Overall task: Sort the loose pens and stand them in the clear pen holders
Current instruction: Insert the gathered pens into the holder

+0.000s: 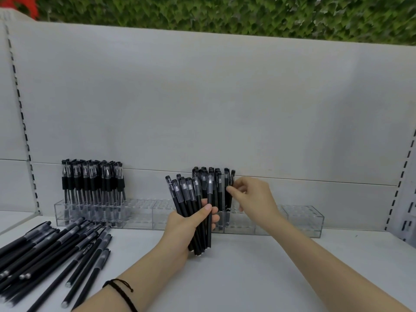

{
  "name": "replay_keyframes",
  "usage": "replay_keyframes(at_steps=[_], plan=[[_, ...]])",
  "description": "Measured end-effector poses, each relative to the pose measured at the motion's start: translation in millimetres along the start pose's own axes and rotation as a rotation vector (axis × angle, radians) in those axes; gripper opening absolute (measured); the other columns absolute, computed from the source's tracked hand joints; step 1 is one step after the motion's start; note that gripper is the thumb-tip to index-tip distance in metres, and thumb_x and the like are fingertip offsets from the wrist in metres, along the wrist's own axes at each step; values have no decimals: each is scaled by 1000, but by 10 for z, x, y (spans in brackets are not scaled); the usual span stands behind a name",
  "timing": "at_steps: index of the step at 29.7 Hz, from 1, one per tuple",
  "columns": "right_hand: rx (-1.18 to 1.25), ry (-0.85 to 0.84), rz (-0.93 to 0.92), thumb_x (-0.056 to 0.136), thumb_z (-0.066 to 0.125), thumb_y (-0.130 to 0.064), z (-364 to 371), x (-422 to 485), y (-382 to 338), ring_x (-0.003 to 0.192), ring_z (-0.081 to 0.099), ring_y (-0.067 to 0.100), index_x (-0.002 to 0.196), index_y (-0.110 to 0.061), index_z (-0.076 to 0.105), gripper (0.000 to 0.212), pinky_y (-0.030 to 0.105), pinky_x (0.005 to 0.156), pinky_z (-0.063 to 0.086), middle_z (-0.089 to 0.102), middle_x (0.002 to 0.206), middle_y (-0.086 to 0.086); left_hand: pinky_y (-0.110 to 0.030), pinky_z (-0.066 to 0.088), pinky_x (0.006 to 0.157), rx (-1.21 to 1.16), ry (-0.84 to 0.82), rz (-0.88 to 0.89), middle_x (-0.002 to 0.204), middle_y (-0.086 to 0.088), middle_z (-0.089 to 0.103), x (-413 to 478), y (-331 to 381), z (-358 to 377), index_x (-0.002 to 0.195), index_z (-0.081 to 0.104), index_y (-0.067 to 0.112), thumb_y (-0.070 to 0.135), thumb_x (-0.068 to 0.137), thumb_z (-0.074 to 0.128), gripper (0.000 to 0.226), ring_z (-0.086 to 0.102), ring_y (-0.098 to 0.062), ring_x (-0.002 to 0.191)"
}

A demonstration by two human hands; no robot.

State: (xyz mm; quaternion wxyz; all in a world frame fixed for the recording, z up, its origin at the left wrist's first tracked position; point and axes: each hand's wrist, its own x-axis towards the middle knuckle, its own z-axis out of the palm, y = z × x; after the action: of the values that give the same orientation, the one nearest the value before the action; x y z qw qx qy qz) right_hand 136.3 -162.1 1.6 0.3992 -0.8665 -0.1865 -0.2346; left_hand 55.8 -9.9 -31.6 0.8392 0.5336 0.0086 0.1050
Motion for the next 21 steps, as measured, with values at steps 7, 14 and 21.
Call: replay_keyframes(at_steps=[7,14,21], plan=[[-49,95,58,85,59,-52,-48,-23,-31,75,60,9,85,-23,66,31,31,70,50,64,77,-9,-34,57,72,30,-62,-18,96,-12,75,-5,5,-15,108,65,7,9,87,67,22,73,-22,82],[315,-179,-103,89,67,-31,-86,-167,-261,60,50,-3,80,-17,69,16,17,61,42,62,71,-9,-32,61,68,1,-141,-50,94,-19,74,-58,29,19,107,65,4,4,87,64,20,73,-27,78],[360,200,-68,96,58,-25,-177,-103,-292,53,48,-2,89,-20,64,11,11,57,35,59,65,-18,-36,60,79,15,-102,-66,97,-17,75,4,-12,-6,106,63,-1,2,94,57,14,73,-28,90]])
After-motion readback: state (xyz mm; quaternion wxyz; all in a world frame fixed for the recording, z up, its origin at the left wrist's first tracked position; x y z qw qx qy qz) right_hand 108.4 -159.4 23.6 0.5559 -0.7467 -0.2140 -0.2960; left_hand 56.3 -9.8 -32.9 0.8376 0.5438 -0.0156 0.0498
